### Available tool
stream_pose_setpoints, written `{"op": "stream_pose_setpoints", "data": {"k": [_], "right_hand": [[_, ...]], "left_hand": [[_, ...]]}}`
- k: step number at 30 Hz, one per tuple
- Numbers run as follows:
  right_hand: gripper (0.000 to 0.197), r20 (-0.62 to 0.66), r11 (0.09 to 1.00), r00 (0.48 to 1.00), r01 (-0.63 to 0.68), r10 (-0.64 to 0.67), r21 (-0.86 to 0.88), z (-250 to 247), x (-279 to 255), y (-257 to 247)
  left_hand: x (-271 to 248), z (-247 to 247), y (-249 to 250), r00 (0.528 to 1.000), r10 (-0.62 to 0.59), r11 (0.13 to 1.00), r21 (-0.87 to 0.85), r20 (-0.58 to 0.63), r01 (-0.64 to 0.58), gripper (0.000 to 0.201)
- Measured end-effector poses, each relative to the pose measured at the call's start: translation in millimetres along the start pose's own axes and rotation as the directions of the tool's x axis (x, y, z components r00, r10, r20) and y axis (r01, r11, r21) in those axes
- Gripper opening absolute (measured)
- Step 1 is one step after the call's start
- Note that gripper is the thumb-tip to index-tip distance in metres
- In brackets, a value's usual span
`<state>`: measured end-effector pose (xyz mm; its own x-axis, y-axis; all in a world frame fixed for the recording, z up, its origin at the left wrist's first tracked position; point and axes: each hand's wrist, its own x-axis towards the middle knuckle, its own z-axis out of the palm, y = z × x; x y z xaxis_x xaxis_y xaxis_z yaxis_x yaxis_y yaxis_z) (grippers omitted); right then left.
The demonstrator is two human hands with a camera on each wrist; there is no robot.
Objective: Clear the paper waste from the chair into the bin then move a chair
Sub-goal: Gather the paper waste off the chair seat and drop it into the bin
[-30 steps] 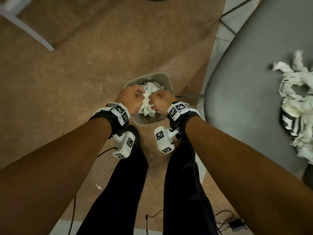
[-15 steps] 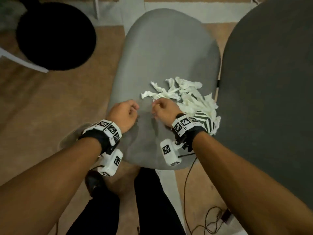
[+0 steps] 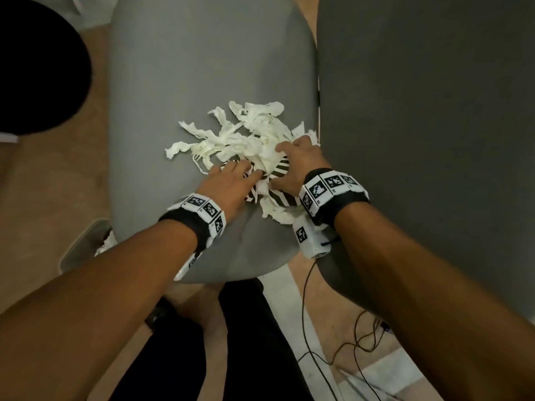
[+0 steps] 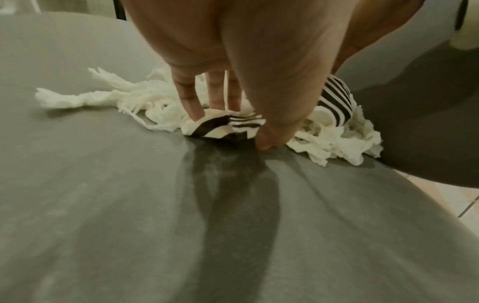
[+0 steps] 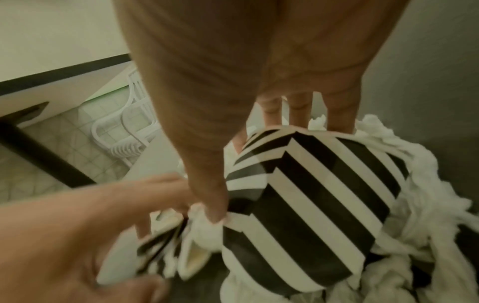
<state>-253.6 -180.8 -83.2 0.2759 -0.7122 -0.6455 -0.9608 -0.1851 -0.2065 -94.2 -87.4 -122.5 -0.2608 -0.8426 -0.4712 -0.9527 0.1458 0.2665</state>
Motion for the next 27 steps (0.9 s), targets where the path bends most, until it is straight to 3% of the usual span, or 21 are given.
{"op": "stream_pose_setpoints", "data": {"k": [4,9,14,17,20,23,27], "right_hand": [[0.085,0.0,0.992,1.0,0.013,-0.013,-0.127,10,-3,-7],[0.087,-0.072,0.992,0.997,0.011,-0.02,-0.128,13,-5,-22],[0.07,-0.22,0.994,0.972,0.069,-0.085,-0.083,7,-13,-49],[0.045,-0.271,0.99,0.954,0.11,-0.132,-0.093,8,-16,-70],[0.028,-0.304,0.982,0.935,0.156,-0.18,-0.103,10,-22,-91],[0.025,-0.302,0.97,0.921,0.235,-0.244,-0.067,10,-30,-115],[0.019,-0.313,0.964,0.919,0.264,-0.238,0.043,18,-41,-150]], "left_hand": [[-8,-12,-13,0.998,-0.006,0.992,-0.124,-0.064,-0.002,0.071],[-29,-22,-36,0.964,-0.186,0.896,-0.436,-0.192,0.086,0.059],[-55,-16,-54,0.907,-0.358,0.726,-0.678,-0.223,0.12,0.082],[-71,-10,-61,0.886,-0.425,0.665,-0.728,-0.185,0.167,0.094],[-85,-3,-69,0.868,-0.47,0.627,-0.752,-0.157,0.203,0.093],[-97,2,-75,0.848,-0.502,0.583,-0.791,-0.171,0.185,0.091],[-122,6,-82,0.79,-0.587,0.501,-0.845,-0.174,0.186,0.082]]}}
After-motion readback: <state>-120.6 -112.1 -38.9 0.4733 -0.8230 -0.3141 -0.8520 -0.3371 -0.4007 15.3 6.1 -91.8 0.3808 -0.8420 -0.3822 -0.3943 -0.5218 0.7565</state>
